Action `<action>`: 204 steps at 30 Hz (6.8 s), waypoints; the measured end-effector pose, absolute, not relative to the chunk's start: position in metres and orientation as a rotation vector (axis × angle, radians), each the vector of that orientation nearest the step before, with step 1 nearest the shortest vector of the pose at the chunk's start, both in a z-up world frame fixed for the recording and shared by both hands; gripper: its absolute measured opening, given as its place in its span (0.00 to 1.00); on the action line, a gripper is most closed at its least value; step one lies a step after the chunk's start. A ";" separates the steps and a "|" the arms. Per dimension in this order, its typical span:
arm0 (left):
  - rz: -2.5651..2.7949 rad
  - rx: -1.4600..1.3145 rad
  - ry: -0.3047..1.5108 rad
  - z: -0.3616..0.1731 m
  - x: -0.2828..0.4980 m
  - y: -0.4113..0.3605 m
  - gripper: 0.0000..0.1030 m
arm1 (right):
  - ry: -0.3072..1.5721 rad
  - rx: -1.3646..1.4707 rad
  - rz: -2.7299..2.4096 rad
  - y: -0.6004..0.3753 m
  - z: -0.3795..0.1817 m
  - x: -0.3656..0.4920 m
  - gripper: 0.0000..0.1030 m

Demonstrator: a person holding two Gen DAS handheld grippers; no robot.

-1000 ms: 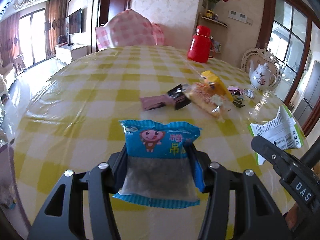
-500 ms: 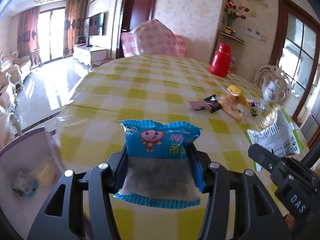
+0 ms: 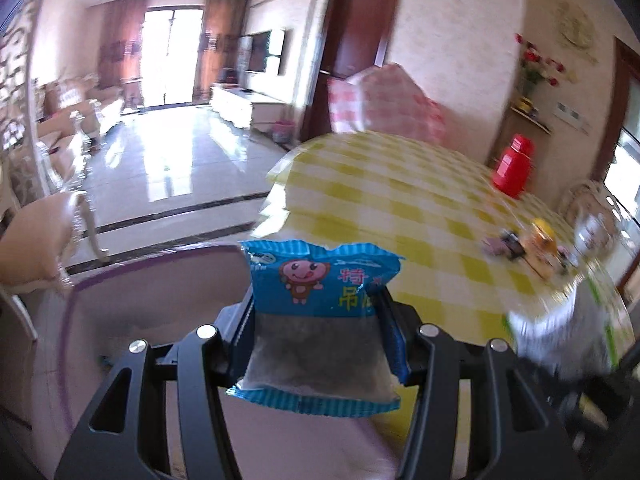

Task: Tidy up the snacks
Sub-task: 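Carry both held packets off the table to the purple-rimmed box, then open both grippers over the box to drop the packets, then move both open tools back over the table toward the remaining snacks, then grasp the clear bag with the brown bun with the right gripper, then grasp the black snack packet with the left gripper while the right holds the bun bag, then lift both held snacks and carry them to the purple-rimmed box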

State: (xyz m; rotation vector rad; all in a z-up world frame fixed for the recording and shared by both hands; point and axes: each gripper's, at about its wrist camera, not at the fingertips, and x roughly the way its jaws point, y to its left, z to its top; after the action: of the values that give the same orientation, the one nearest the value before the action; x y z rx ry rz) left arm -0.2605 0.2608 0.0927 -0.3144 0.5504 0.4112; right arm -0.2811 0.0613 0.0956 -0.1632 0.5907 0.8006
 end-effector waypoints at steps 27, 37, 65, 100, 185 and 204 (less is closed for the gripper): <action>0.474 -0.358 0.497 0.106 -0.281 0.284 0.98 | 0.737 0.109 0.869 0.022 0.057 -0.242 0.85; 0.075 -0.192 0.697 0.071 -0.183 0.126 0.98 | 0.714 0.454 0.493 -0.159 0.045 -0.181 0.85; 0.064 -0.357 0.805 0.040 0.108 0.099 0.98 | 0.767 -0.029 0.494 -0.168 0.034 0.069 0.85; 0.137 -0.407 0.777 0.049 0.093 0.124 0.98 | 0.761 -0.358 0.608 -0.115 0.030 0.044 0.46; 0.084 -0.136 0.679 0.073 -0.148 0.093 0.31 | 0.635 -0.030 0.512 -0.112 0.080 -0.187 0.45; 0.246 -0.185 0.667 0.069 -0.224 0.216 0.31 | 0.632 -0.176 0.729 0.017 0.084 -0.240 0.45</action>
State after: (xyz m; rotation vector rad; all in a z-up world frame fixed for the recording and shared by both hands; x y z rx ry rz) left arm -0.2239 0.2158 0.0688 -0.1853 0.6670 0.2461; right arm -0.2405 0.0174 0.0845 -0.1762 0.6321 0.7294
